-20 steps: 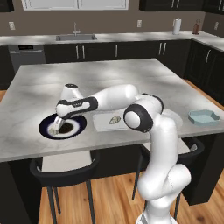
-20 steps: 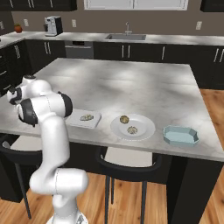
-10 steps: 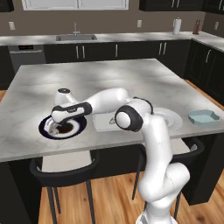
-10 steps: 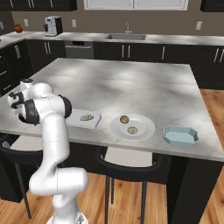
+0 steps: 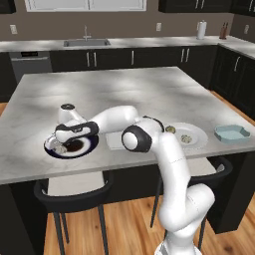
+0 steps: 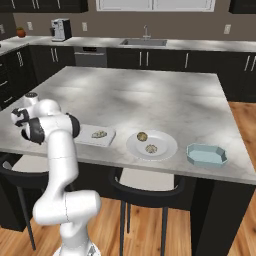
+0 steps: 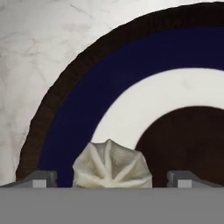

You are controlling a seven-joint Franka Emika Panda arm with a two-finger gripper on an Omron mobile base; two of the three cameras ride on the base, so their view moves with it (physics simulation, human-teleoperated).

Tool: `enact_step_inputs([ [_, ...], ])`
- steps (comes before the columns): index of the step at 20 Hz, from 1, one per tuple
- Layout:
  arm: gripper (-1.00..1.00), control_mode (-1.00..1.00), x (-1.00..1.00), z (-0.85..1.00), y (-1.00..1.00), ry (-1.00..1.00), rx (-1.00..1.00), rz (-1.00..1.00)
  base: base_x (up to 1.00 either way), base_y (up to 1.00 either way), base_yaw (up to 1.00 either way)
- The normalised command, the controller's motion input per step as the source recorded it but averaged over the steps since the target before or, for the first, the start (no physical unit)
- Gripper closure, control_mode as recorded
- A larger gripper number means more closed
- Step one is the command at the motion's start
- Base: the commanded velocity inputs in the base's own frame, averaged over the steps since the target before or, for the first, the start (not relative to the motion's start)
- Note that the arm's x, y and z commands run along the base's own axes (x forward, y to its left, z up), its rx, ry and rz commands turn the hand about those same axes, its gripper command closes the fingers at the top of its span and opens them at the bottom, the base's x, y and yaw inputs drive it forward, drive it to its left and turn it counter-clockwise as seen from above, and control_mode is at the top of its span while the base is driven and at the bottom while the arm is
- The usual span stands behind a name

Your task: Place two dumplings into each of the tupperware containers and then place the containers in the fridge.

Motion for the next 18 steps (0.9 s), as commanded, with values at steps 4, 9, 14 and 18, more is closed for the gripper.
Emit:
enact_step_inputs([
  [4,-1.0,-1.0,-0.05,-0.22,0.01,0.12,-0.01,-0.29,0.0,0.0,0.0],
  [9,-1.0,-1.0,0.01,-0.48,0.0,0.1,0.0,-0.29,0.0,0.0,0.0],
  [14,1.0,-1.0,0.04,-0.55,0.01,0.09,-0.01,-0.26,0.0,0.0,0.0],
  [18,1.0,-1.0,-0.06,-0.46,-0.34,0.02,0.0,-0.46,0.0,0.0,0.0],
])
